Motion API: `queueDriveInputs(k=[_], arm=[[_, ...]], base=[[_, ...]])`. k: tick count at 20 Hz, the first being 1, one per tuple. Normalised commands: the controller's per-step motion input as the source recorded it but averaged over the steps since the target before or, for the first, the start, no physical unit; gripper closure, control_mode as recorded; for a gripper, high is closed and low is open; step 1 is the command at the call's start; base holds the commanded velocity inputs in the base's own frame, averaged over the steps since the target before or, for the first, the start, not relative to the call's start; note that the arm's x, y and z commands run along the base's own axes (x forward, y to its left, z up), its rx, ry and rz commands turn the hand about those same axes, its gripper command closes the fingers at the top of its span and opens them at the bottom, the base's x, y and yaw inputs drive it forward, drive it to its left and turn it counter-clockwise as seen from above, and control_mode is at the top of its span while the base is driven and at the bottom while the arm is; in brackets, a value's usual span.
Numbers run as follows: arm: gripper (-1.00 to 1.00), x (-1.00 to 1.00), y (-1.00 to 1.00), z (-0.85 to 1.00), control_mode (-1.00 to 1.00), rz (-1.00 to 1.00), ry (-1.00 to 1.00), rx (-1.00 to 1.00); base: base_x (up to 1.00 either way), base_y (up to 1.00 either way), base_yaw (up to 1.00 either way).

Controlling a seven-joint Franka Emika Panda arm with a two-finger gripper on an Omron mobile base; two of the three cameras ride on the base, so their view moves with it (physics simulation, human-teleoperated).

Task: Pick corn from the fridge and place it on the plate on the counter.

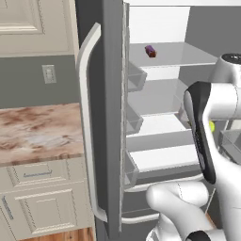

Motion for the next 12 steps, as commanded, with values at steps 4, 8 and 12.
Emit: queueDriveInputs(k=[4,8,12], arm=[[1.00,-0.54,0.33,0.04,-1.00,0.00,0.00,0.00],[1.00,-0.46,0.16,0.16,-1.00,0.00,0.00,0.00],[1.00,-0.36,0.09,0.26,-1.00,0.00,0.00,0.00]], base=[[0.00,0.00,0.00],[0.00,0.00,0.00],[0.00,0.00,0.00]])
